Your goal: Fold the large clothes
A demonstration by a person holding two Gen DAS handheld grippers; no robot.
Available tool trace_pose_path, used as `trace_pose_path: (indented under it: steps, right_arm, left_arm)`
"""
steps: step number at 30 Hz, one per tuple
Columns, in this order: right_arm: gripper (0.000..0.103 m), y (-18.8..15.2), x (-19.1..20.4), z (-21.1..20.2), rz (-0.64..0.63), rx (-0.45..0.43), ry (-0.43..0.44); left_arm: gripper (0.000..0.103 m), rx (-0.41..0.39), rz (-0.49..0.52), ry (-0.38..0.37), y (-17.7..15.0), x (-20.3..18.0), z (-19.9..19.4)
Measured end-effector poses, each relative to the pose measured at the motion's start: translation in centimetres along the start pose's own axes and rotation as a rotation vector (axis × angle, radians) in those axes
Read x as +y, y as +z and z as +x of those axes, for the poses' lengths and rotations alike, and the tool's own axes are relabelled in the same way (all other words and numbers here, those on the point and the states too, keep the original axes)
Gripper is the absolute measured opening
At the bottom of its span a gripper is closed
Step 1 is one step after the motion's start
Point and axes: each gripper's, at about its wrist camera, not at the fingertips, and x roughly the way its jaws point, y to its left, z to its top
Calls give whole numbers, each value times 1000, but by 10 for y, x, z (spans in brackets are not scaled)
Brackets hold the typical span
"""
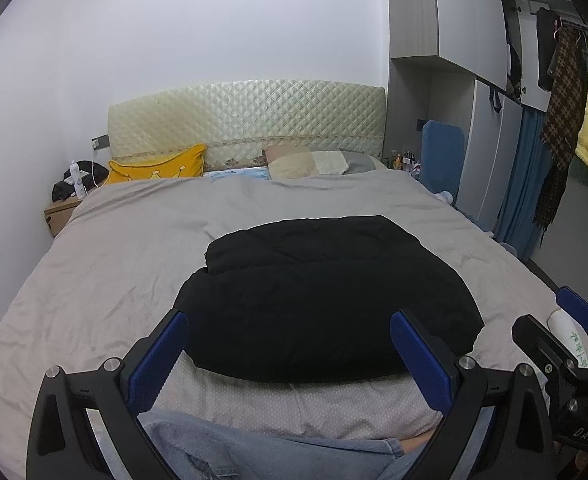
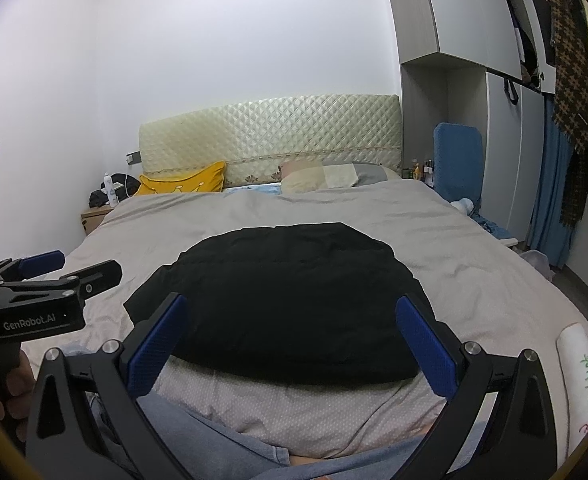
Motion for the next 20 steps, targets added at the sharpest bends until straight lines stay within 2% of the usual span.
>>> trace_pose_path:
  steps: [20]
  right_arm:
    - [103, 1, 0, -4, -4, -9, -13]
  left_arm:
    - [102, -17, -4, -2, -1, 0, -10]
